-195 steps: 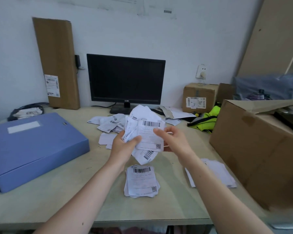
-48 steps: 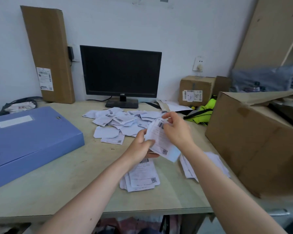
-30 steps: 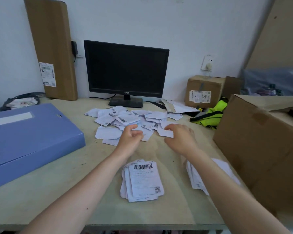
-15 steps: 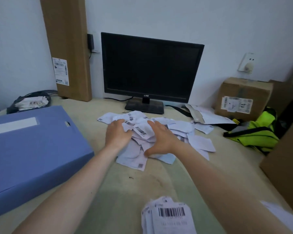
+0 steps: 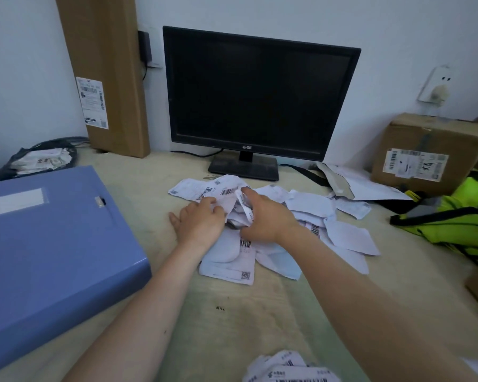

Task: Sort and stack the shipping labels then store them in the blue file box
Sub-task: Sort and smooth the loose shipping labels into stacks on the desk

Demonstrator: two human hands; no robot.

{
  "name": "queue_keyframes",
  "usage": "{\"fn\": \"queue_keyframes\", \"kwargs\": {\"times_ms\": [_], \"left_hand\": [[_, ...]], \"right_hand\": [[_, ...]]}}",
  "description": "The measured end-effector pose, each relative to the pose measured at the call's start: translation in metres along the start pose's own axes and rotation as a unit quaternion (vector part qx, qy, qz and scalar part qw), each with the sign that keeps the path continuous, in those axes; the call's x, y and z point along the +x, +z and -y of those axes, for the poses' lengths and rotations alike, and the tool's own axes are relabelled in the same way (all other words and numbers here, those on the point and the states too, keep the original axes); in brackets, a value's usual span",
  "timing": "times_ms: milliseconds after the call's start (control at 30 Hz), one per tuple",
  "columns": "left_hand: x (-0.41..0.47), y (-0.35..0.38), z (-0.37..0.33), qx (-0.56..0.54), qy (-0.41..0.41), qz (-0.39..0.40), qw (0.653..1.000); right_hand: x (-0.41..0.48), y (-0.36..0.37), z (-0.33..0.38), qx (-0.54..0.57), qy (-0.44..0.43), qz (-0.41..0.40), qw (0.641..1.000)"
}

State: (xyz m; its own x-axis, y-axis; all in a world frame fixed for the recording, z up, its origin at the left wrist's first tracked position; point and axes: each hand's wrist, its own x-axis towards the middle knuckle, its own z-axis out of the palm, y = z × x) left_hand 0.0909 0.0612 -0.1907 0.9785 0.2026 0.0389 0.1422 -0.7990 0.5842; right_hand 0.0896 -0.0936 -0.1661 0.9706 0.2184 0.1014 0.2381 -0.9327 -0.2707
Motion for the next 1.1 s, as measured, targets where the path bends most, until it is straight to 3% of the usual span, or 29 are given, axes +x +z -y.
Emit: {"fn": "queue_keyframes", "kwargs": {"times_ms": [233,433,633,733,900,1100], "left_hand": [[-0.015,-0.008,-0.009,-0.032,-0.028,0.017,0.999],[-0.048,-0.022,-0.014,-0.119,-0.029,0.007,0.992],[-0.091,-0.043,-0.018,-0.256,0.108,-0.021,0.960],[-0.106,-0.049,-0.019,-0.258,0.143,-0.010,0.956],[-0.131,-0.064,-0.021,-0.268,0.162,-0.122,0.942],[-0.134,-0.072,-0.009,-0.227,0.174,-0.161,0.945]], "right_hand": [[-0.023,-0.010,0.003,0.041,0.028,-0.106,0.993],[-0.055,-0.033,-0.002,0.242,0.080,-0.156,0.954],[-0.093,-0.064,0.008,0.377,0.100,-0.241,0.889],[-0.110,-0.075,0.014,0.422,0.112,-0.258,0.862],[-0.134,-0.085,0.022,0.446,0.119,-0.268,0.846],[-0.151,-0.098,0.023,0.474,0.172,-0.341,0.793]]}}
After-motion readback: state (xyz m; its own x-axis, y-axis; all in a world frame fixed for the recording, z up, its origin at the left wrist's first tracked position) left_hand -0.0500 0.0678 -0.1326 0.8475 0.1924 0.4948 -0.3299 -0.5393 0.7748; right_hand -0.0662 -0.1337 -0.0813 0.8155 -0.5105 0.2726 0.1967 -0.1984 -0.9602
